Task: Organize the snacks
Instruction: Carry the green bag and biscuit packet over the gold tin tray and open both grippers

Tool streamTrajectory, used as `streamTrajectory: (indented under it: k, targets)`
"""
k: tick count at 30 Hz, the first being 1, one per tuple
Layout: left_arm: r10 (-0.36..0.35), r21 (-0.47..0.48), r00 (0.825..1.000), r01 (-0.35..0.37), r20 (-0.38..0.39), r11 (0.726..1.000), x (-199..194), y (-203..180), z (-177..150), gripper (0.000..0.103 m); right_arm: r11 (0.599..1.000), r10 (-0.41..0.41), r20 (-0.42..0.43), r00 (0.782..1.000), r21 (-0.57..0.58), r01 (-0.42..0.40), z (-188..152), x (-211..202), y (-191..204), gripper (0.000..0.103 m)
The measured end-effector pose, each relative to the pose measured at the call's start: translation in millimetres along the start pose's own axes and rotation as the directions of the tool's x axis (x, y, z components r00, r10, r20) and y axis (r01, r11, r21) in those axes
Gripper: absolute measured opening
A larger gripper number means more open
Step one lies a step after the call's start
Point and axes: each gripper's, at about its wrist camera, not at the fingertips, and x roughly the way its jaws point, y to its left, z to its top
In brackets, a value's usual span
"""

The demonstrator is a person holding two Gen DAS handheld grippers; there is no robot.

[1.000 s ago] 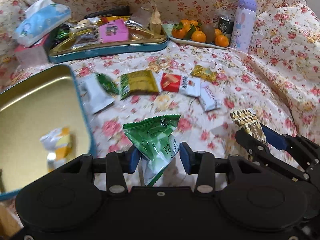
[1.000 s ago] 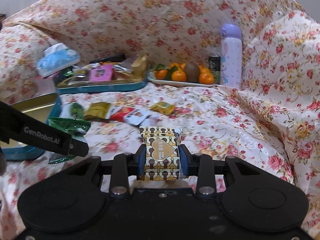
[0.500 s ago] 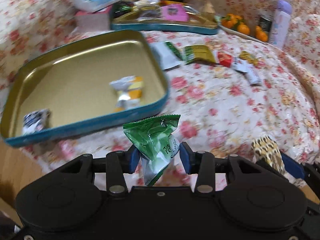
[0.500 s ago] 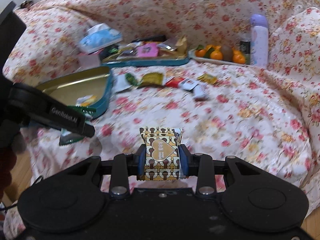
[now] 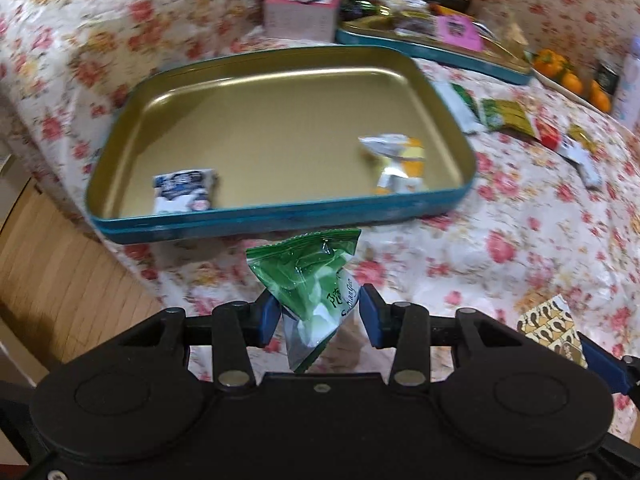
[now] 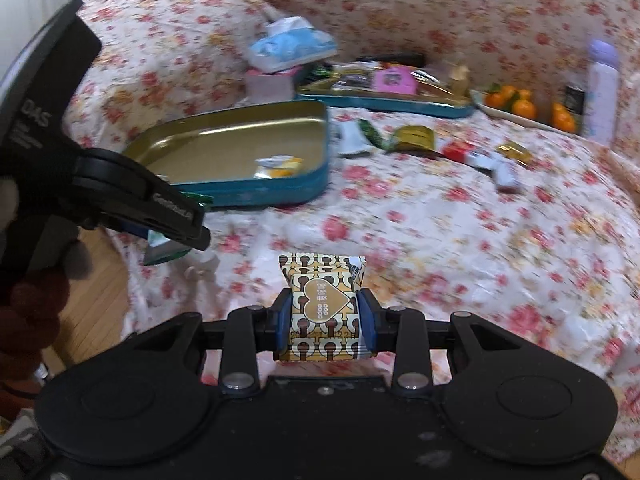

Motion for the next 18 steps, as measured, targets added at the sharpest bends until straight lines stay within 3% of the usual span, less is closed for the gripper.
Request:
streamTrajectory:
  k: [13, 18]
  targets:
    - [0.048, -0.088, 0.996, -0.042, 0.07, 0.995, -7, 48, 37, 0.049, 0.992, 0.097, 0.106, 0.99, -0.097, -0.087, 69, 28, 43, 0.036]
    - [0.036, -0.093, 0.99, -0.023, 0.135, 0.995, -19, 51, 58, 0.042, 0.99, 0.105, 0.137, 0.985, -0.108, -0.091, 92, 40, 45, 0.036]
